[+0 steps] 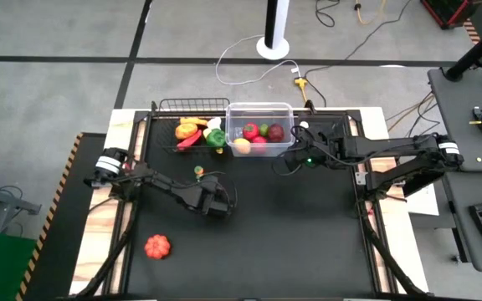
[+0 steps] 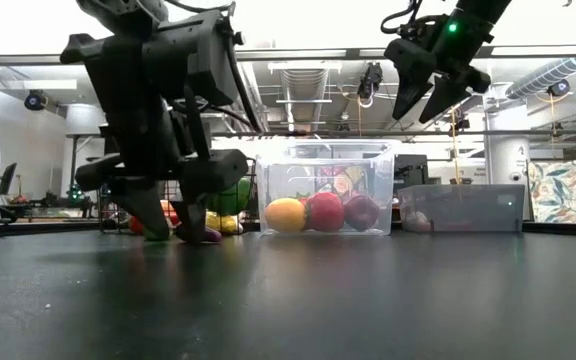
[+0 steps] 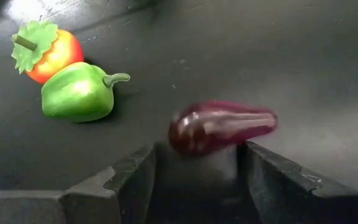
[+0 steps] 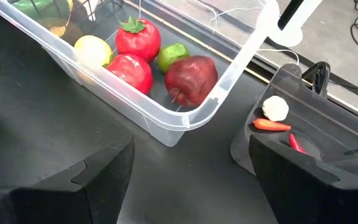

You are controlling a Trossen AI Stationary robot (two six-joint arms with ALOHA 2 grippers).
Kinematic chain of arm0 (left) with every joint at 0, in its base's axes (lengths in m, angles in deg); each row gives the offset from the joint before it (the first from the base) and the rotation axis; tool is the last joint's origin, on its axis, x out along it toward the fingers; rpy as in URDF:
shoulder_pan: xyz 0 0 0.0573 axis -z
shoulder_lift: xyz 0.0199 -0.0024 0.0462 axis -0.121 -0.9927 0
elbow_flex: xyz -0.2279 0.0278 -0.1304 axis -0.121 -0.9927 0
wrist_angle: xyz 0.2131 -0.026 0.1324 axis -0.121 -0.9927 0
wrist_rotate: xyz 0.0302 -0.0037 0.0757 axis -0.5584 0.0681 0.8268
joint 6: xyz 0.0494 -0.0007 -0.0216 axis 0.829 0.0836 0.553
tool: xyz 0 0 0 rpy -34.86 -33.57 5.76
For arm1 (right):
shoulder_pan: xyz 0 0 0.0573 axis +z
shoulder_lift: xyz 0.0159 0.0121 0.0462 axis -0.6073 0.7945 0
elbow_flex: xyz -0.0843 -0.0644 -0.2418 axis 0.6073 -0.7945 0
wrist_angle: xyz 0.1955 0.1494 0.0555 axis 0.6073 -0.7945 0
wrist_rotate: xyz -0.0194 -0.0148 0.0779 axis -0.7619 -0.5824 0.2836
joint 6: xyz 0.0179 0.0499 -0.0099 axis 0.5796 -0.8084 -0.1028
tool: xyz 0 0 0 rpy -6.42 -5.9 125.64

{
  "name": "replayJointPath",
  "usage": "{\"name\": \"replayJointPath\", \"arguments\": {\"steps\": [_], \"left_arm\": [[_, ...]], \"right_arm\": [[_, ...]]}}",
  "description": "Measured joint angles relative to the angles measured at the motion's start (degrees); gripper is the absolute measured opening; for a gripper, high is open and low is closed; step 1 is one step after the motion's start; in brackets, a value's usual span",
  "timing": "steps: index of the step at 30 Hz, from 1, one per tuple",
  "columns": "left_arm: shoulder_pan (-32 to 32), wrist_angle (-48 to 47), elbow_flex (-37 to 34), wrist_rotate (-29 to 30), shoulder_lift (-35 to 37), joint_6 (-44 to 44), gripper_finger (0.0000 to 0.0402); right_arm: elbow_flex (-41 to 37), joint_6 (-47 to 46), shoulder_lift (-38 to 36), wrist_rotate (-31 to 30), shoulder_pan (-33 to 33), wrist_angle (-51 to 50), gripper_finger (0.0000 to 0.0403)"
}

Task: Sort produce into baskets
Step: Put the eggplant into the black bin

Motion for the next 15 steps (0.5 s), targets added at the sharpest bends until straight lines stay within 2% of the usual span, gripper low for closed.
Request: {"name": "replayJointPath", "arguments": {"steps": [7,15], "left_arm": [[0.04,0.02,1.05,0.09,0.06,3.10,0.0217],[0.11,-3.23,5.29,-0.11,0.13,13.43,0.0217]], "right_arm": [[0.00,-0.06,0.00,0.04,0.00,-0.01,0.0304],[-0.02,-0.14,0.00,0.07,0.00,-0.03,0.0302]]}}
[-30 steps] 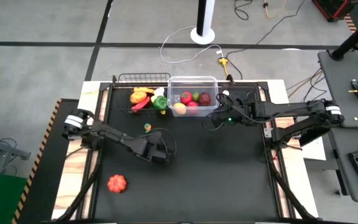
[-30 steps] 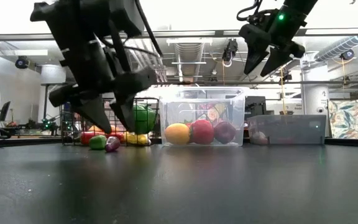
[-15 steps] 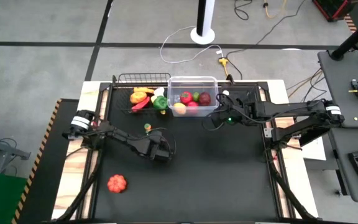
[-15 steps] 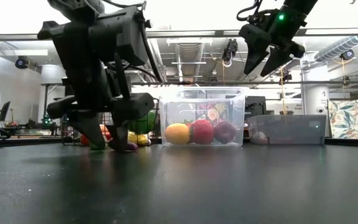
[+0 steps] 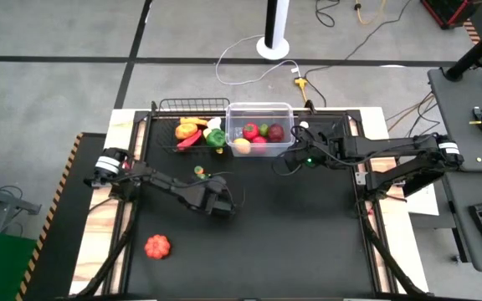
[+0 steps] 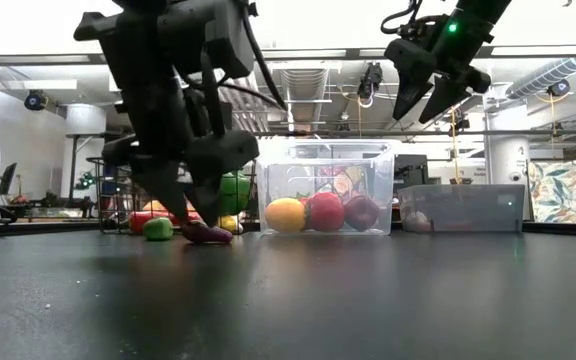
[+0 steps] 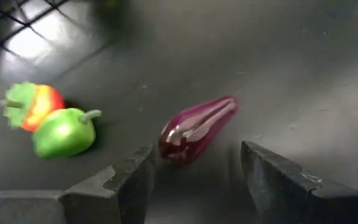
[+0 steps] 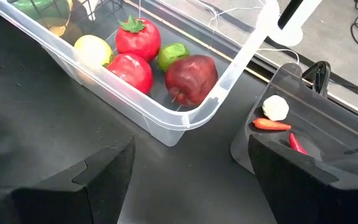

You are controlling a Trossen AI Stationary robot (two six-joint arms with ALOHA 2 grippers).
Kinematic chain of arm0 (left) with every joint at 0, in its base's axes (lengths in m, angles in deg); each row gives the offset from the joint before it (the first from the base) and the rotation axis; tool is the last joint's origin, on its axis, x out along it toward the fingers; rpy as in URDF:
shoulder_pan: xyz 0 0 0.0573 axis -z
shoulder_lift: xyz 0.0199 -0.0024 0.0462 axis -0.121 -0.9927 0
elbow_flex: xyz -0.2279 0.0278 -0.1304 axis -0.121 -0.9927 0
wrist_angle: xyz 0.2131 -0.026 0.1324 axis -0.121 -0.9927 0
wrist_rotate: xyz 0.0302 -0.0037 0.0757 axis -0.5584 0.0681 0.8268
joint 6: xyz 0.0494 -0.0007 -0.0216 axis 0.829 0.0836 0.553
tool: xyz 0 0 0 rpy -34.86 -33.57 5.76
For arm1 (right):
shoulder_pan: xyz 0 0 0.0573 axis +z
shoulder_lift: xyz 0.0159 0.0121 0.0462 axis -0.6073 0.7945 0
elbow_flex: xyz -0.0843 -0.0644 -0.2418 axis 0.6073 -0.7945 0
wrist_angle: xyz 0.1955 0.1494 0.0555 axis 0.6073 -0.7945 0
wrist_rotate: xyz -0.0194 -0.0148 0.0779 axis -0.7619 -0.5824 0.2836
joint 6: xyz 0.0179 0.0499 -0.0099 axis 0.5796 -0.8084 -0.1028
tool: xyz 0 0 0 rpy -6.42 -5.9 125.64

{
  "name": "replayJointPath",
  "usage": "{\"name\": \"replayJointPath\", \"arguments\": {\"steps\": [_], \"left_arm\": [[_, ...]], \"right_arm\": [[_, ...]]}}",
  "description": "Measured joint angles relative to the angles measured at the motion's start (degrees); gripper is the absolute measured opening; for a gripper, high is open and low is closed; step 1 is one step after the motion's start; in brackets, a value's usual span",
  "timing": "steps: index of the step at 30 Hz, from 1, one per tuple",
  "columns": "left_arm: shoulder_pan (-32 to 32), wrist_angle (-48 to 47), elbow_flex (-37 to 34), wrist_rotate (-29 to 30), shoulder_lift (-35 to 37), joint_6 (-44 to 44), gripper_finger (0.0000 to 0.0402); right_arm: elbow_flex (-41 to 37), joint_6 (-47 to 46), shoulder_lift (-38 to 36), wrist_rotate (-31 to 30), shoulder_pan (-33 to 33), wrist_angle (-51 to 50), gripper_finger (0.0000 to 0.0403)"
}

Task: Sort produce into baskets
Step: Put the eggplant into the black bin

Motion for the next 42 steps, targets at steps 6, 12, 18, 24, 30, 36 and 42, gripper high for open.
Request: {"name": "replayJointPath", "arguments": {"steps": [6,12,18,24,30,36,42], "left_arm": [[0.04,-2.19,1.31,0.22,0.02,12.35,0.0217],[0.00,-0.93,0.42,0.25,-0.99,31.94,0.0217],[-0.04,4.25,-1.67,0.61,-1.82,40.68,0.0217],[-0.24,6.33,-2.64,0.61,-1.81,41.36,0.0184],[-0.46,6.98,-2.68,-0.13,-1.90,41.47,0.0115],[-0.47,7.21,-2.75,-0.08,-1.92,41.44,0.0060],[1.36,8.39,-2.90,1.34,-1.46,41.29,0.0060]], "right_arm": [[-0.02,-0.04,0.00,0.13,0.00,0.01,0.0302],[-0.02,-0.53,0.00,0.27,-0.01,0.01,0.0302],[-0.02,-0.60,0.00,0.46,0.00,0.04,0.0302],[-0.02,-0.55,0.00,0.53,0.00,-0.03,0.0302],[-0.09,-0.54,0.00,0.75,0.39,-0.14,0.0302],[-0.13,-0.33,0.00,1.10,0.39,-0.16,0.0302],[-0.17,2.28,0.00,1.11,0.63,0.00,0.0302]]}}
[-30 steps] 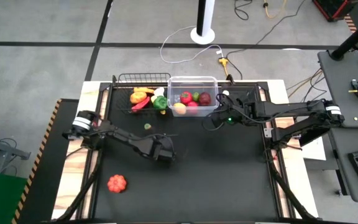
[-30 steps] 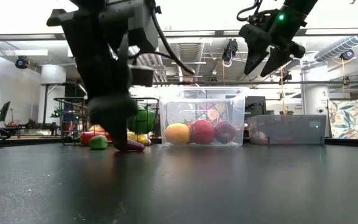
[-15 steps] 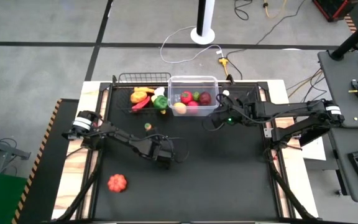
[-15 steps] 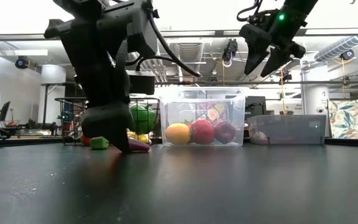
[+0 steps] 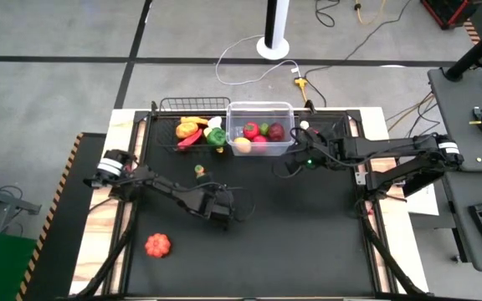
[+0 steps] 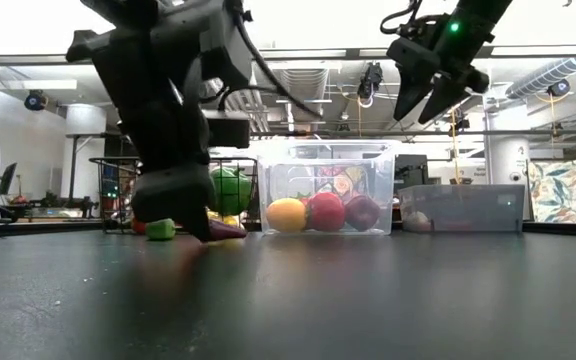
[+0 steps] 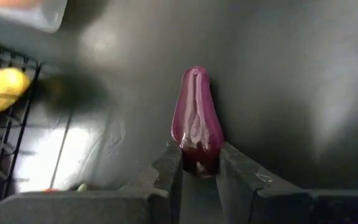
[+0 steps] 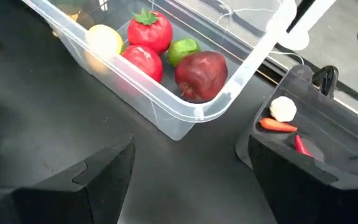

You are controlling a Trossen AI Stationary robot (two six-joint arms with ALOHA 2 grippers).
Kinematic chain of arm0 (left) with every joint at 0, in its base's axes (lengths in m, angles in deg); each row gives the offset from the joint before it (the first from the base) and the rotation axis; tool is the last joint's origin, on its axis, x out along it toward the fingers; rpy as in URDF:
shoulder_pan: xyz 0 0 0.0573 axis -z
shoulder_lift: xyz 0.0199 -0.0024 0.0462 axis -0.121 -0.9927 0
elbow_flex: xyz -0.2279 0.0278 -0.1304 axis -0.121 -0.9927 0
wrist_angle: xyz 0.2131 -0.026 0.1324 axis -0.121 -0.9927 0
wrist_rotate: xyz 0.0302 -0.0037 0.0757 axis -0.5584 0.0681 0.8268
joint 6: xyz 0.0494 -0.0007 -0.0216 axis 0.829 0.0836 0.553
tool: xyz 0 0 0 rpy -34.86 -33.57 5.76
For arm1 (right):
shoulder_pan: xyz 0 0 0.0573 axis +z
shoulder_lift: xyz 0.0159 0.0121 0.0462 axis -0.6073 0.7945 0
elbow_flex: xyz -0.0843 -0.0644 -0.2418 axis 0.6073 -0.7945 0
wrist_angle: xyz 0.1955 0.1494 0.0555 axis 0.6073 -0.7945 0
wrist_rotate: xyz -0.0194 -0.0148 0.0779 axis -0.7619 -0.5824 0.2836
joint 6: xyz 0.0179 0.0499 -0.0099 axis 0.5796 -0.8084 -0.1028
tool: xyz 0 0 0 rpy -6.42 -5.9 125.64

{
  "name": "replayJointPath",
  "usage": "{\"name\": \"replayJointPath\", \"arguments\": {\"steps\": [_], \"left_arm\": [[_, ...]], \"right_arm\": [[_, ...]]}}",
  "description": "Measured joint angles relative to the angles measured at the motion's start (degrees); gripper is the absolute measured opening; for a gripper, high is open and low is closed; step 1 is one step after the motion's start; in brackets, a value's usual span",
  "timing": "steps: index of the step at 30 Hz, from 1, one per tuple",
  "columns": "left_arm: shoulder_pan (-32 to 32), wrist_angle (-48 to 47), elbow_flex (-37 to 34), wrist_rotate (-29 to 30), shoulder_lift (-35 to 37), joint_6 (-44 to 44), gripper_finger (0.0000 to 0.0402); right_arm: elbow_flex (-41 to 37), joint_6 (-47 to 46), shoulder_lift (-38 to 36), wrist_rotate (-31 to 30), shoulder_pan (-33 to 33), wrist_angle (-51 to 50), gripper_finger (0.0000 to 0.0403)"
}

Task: Sort produce into baskets
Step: Put the eggplant into the black bin

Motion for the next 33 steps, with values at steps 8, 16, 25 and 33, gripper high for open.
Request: {"name": "replayJointPath", "arguments": {"steps": [8,16,25,33], "left_arm": [[3.45,6.33,0.00,3.13,2.91,0.01,0.0057],[7.06,12.35,0.02,10.06,6.10,0.84,0.0058],[11.30,24.92,-0.52,17.10,9.92,9.23,0.0058],[11.87,46.88,-0.85,14.54,10.74,25.79,0.0057]], "right_arm": [[-2.63,7.95,0.00,-0.02,3.38,10.50,0.0302],[-12.63,26.63,0.00,6.63,10.34,43.02,0.0302],[-26.77,38.66,0.02,27.81,13.88,84.51,0.0302],[-27.34,43.59,0.02,29.58,16.58,90.76,0.0293]]}}
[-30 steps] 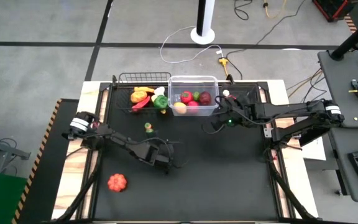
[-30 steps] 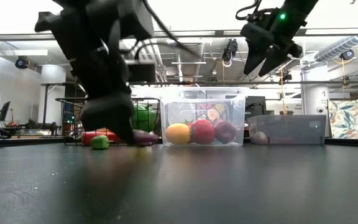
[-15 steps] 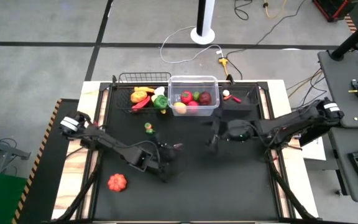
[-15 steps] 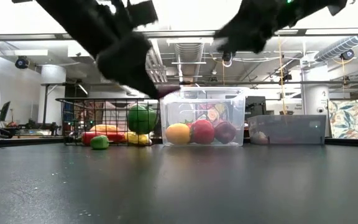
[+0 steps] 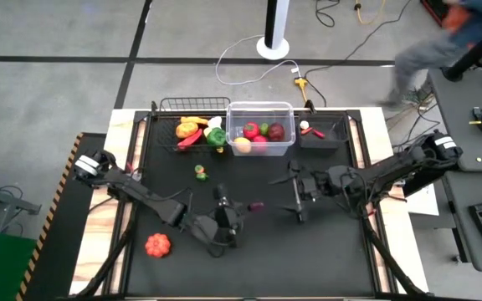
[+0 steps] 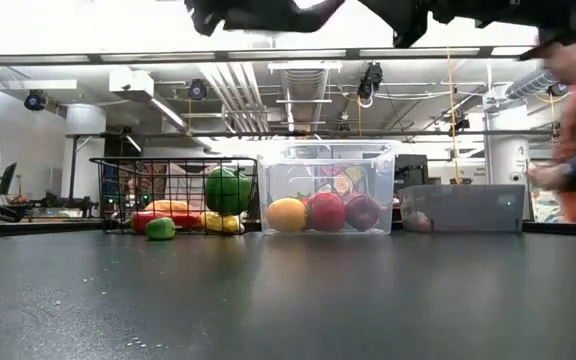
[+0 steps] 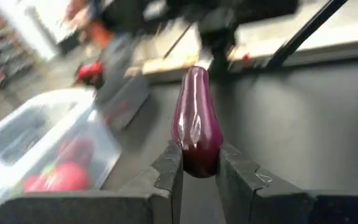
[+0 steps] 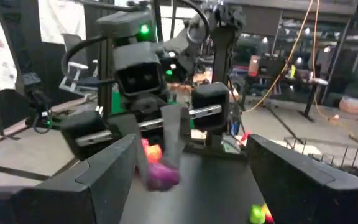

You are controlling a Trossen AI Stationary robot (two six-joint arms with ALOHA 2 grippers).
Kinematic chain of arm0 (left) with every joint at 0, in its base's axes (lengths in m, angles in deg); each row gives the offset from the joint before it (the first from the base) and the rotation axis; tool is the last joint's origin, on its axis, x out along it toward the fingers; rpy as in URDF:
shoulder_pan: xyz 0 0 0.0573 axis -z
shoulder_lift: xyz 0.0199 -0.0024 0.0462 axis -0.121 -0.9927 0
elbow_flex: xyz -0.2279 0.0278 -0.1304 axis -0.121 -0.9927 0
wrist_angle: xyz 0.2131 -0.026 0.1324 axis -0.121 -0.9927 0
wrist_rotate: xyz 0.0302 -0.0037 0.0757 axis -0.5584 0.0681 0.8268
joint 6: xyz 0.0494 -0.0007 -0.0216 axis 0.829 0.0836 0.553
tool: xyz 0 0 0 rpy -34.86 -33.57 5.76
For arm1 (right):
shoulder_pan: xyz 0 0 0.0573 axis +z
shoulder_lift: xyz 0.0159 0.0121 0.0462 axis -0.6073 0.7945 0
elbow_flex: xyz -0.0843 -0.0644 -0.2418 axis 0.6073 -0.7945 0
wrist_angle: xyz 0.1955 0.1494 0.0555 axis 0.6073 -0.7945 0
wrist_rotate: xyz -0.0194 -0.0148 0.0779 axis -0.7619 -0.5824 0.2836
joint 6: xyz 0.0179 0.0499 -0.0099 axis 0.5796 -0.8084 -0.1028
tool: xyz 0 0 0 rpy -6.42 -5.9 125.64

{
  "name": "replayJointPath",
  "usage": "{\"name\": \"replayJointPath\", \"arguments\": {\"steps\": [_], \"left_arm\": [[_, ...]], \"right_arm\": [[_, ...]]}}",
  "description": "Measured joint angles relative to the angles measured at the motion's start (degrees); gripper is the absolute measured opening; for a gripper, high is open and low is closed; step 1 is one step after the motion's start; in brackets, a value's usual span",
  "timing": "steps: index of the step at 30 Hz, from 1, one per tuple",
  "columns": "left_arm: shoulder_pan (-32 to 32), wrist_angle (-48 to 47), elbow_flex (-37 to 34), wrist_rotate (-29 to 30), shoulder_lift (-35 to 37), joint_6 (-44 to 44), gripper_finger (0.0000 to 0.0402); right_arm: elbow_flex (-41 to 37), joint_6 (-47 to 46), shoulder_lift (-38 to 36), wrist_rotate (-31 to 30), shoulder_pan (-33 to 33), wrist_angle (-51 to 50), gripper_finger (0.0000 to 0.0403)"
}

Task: Sort produce into baskets
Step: Put the eggplant into the black bin

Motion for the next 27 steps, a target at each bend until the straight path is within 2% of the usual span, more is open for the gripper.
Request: {"name": "replayJointPath", "arguments": {"steps": [4,9,21,27], "left_arm": [[-0.05,11.63,-0.88,-4.89,-0.01,7.70,0.0057],[-0.41,19.22,-2.75,-5.52,-0.02,10.17,0.0057],[-2.02,20.56,-3.34,-5.67,-0.09,8.90,0.0059],[-2.02,20.76,-3.41,-6.72,-0.10,8.88,0.0059]], "right_arm": [[0.91,2.22,0.00,-0.09,1.46,-0.16,0.0284],[2.37,3.36,0.67,-0.02,3.11,0.06,0.0271],[6.33,4.67,6.72,-0.13,3.55,0.37,0.0244],[6.44,4.68,6.83,-0.20,3.53,0.35,0.0210]]}}
